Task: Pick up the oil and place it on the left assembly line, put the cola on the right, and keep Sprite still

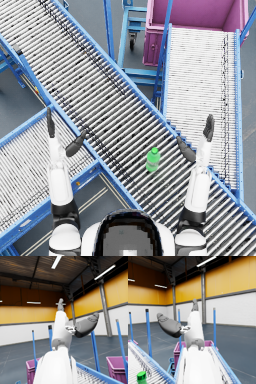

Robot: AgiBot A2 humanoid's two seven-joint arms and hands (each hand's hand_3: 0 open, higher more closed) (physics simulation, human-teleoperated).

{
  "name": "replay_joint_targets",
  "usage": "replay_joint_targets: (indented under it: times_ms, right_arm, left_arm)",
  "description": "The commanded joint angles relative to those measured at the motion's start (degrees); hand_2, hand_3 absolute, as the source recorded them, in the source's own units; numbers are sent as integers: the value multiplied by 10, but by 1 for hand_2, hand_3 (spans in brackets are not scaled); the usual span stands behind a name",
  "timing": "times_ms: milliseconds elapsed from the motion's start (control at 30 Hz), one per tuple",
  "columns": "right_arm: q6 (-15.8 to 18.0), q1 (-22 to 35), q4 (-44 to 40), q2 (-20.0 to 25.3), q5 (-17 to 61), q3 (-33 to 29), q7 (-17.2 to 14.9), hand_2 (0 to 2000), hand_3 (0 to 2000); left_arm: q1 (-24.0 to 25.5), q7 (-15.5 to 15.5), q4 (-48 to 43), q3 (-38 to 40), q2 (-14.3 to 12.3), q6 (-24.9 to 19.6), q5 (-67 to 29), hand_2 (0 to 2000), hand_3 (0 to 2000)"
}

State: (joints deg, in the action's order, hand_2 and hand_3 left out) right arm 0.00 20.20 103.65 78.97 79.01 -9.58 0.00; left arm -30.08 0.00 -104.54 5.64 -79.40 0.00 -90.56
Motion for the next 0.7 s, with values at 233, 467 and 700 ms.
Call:
replay_joint_targets:
  times_ms: [233,467,700]
  right_arm:
    - [0,2,0,1,0,-1,0,0,0]
    - [0,14,9,-1,0,-6,0,0,0]
    - [0,17,11,-1,0,-4,0,0,0]
  left_arm:
    - [-1,0,0,1,-1,0,0,0,0]
    - [-20,0,-4,5,1,0,0,0,0]
    - [-22,0,-7,1,0,0,0,0,0]
